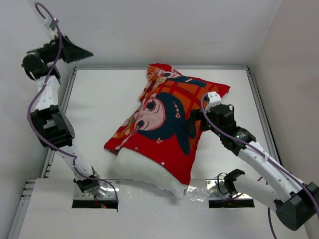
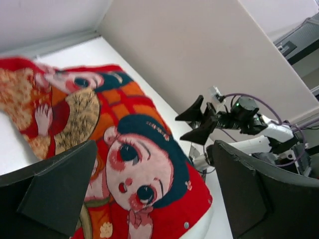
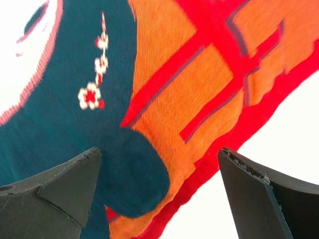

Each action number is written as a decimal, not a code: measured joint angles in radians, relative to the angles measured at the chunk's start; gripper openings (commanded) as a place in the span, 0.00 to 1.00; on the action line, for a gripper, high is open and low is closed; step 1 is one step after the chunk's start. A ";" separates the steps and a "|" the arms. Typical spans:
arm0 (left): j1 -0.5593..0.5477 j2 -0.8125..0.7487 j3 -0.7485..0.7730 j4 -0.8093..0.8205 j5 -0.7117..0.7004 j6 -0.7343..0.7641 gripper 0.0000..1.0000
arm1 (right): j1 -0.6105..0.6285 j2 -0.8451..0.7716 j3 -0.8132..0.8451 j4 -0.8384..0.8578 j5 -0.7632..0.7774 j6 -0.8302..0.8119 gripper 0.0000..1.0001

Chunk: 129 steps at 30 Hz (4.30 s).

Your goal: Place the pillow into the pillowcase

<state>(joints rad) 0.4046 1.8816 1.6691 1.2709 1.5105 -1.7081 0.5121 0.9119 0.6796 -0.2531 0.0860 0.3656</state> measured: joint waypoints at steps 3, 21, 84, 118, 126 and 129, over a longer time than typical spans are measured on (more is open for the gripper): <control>-0.002 -0.028 0.166 -0.060 -0.031 0.071 1.00 | 0.000 0.021 0.055 -0.005 0.020 0.011 0.99; -0.226 -0.386 0.281 -2.010 -0.908 2.343 1.00 | 0.034 0.125 0.249 -0.131 0.165 0.043 0.99; -0.804 -0.489 -0.308 -2.065 -1.370 2.420 0.00 | 0.378 0.474 -0.106 0.483 -0.117 0.454 0.99; -0.921 -0.232 0.048 -1.968 -1.080 2.036 0.00 | -0.233 0.576 0.175 0.330 -0.291 0.322 0.99; -1.008 -0.118 0.163 -1.956 -1.074 1.985 0.00 | -0.098 0.114 -0.218 0.390 -0.294 0.354 0.99; -1.008 -0.041 0.230 -1.966 -1.073 1.975 0.00 | -0.032 0.089 -0.266 0.402 -0.293 0.387 0.99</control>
<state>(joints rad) -0.6033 1.8404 1.8992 -0.6949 0.4374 0.2672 0.4801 1.0008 0.4133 0.1486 -0.2070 0.7525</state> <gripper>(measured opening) 0.044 0.986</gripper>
